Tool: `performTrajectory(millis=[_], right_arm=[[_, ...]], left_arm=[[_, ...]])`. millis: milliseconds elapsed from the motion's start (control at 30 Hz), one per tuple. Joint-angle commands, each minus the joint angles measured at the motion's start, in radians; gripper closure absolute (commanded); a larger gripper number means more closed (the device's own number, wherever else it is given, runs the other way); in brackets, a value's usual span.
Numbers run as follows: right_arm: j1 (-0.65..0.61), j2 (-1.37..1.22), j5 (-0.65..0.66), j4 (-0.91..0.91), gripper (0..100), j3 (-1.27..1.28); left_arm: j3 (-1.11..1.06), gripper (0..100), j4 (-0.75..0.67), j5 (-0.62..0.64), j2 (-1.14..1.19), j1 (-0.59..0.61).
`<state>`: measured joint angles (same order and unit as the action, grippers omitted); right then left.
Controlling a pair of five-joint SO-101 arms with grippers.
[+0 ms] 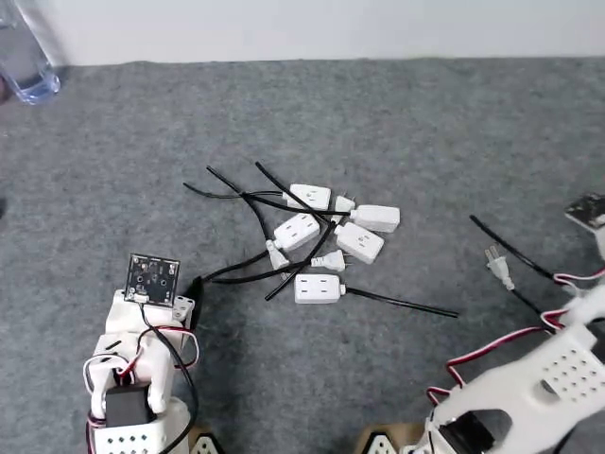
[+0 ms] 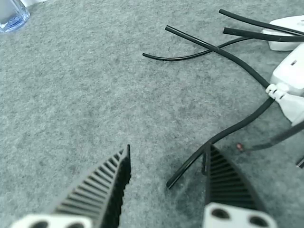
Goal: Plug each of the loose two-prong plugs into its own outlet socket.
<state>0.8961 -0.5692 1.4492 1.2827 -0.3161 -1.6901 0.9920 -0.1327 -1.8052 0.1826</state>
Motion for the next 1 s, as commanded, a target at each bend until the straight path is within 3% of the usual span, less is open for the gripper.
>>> performTrajectory(millis=[0, 167, 400, 500, 667, 800, 967], right_arm=[[0.038, 0.004, 0.011, -0.061, 99.0, -0.011], [0.042, 0.002, 0.006, -0.036, 94.5, -0.008], [0.05, 0.016, -0.025, -0.021, 55.6, -0.012], [0.048, 0.065, -0.025, 0.027, 44.5, -0.012], [-0.021, 0.26, -0.031, 0.226, 42.9, -0.008], [-0.157, 0.406, -0.044, 0.469, 42.9, -0.008], [-0.367, 0.559, -0.282, 0.499, 42.9, 0.1]], left_arm=[[0.007, 76, -0.012, 0.009, -0.009, -0.009], [0.007, 76, -0.012, 0.009, -0.009, -0.009], [0.007, 76, -0.012, 0.011, -0.009, -0.006], [0.007, 76, -0.012, 0.011, -0.009, -0.005], [0.007, 76, -0.012, 0.023, -0.009, -0.005], [0.007, 76, -0.017, 0.081, -0.009, -0.003], [0.007, 76, -0.017, 0.087, -0.011, -0.002]])
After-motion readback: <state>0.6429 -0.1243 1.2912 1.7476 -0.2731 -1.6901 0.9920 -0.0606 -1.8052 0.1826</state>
